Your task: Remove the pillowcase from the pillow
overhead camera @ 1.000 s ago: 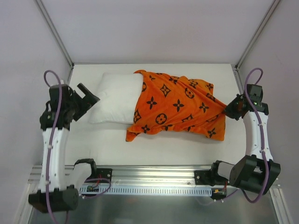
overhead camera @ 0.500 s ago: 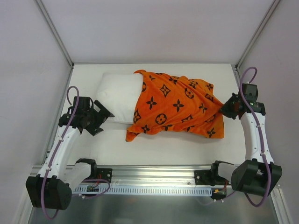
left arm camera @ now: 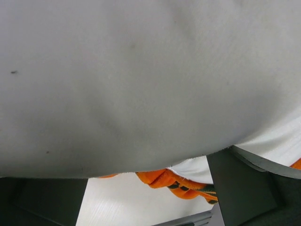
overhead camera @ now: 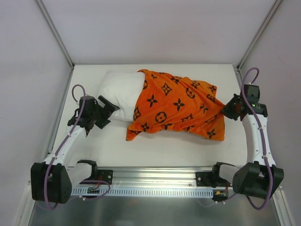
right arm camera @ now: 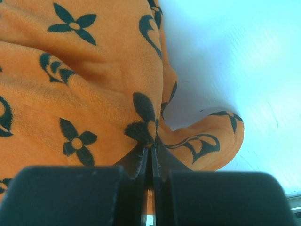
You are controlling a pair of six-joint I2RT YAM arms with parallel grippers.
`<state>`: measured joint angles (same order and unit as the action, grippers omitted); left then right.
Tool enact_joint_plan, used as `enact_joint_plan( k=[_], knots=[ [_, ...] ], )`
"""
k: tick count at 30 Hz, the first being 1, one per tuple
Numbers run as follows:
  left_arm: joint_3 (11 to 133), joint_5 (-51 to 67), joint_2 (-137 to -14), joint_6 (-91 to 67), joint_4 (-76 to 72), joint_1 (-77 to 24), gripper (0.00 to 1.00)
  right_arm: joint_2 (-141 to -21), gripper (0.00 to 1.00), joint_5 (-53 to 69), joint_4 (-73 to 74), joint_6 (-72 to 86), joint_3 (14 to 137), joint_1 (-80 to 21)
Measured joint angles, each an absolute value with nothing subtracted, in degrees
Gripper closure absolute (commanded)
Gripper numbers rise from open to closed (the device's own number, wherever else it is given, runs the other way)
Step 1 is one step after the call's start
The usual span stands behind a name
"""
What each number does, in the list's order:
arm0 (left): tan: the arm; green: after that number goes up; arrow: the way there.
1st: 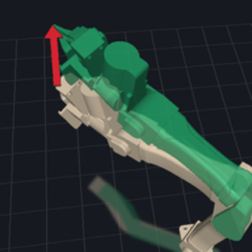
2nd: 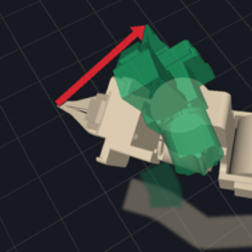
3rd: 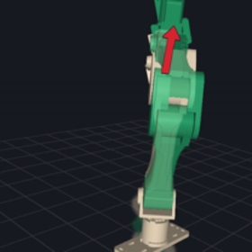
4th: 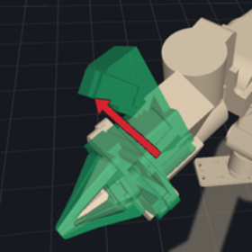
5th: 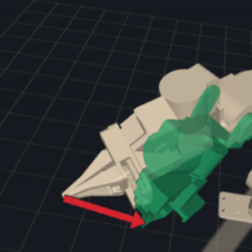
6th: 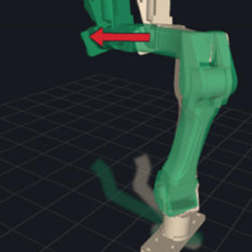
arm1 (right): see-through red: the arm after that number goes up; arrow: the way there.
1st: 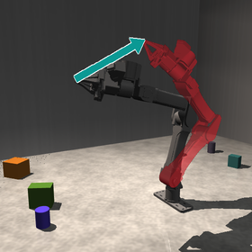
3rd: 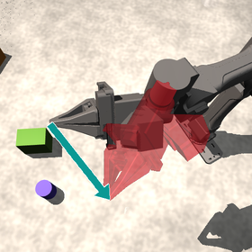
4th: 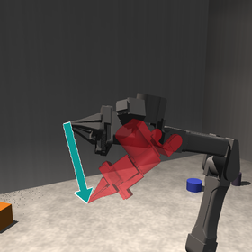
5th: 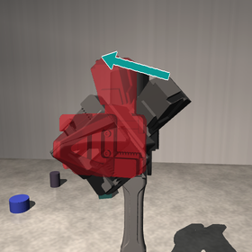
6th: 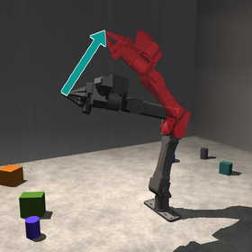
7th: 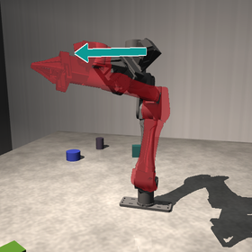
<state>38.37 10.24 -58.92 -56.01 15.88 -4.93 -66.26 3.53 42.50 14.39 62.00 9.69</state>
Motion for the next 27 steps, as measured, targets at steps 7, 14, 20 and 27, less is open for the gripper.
enact_joint_plan(
  k=[7,14,20,27],
  knots=[
    [33.69,9.78,-59.11,-56.36,4.95,-6.9,0.01,-66.15,0.99,3.81,42.68,14.31,62.0,9.34],
    [31.53,7.86,-50.35,-55.92,0.03,-8.32,0.01,-65.84,0.99,3.86,42.74,14.31,62.0,9.23],
    [26.96,5.41,-47.44,-56.9,-0.99,-8.32,0.01,-65.78,0.99,3.88,42.72,14.33,61.98,8.75],
    [28.34,3.81,-53.56,-57.06,-3.03,-8.32,0.01,-65.19,0.99,3.88,42.7,14.35,60.71,8.25]
  ],
)
